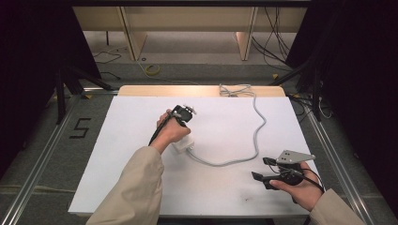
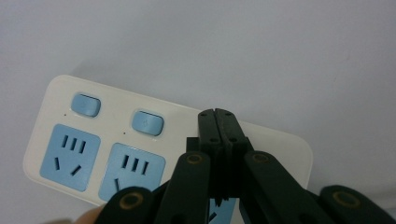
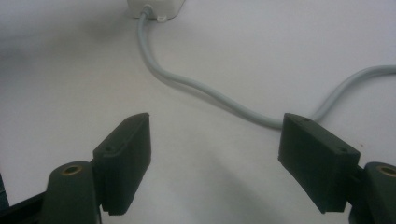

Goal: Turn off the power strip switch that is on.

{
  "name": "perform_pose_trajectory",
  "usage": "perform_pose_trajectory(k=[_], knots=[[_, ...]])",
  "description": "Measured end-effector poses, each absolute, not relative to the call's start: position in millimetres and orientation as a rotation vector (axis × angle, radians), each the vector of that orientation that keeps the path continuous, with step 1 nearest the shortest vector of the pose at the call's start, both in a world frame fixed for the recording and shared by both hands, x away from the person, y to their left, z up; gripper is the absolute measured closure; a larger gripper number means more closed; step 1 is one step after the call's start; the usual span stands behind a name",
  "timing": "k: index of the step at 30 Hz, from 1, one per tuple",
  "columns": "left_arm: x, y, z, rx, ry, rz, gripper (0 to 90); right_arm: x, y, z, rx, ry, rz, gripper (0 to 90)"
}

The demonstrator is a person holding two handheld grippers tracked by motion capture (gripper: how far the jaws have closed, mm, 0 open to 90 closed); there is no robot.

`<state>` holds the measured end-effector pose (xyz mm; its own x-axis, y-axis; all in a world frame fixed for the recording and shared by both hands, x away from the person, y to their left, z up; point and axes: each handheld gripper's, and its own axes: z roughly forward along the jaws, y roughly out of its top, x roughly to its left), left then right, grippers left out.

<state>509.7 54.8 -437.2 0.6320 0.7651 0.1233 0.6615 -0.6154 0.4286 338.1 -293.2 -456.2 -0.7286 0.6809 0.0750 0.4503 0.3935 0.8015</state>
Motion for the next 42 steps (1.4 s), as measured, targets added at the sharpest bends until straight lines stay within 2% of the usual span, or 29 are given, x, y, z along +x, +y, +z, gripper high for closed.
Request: perform_pose_trajectory(k=[42], knots=[[514.8, 50.0, -436.3, 2.550, 1.176, 0.397, 90.0, 338.3, -292.2, -456.4, 0.992, 2.395, 1.249, 26.2]])
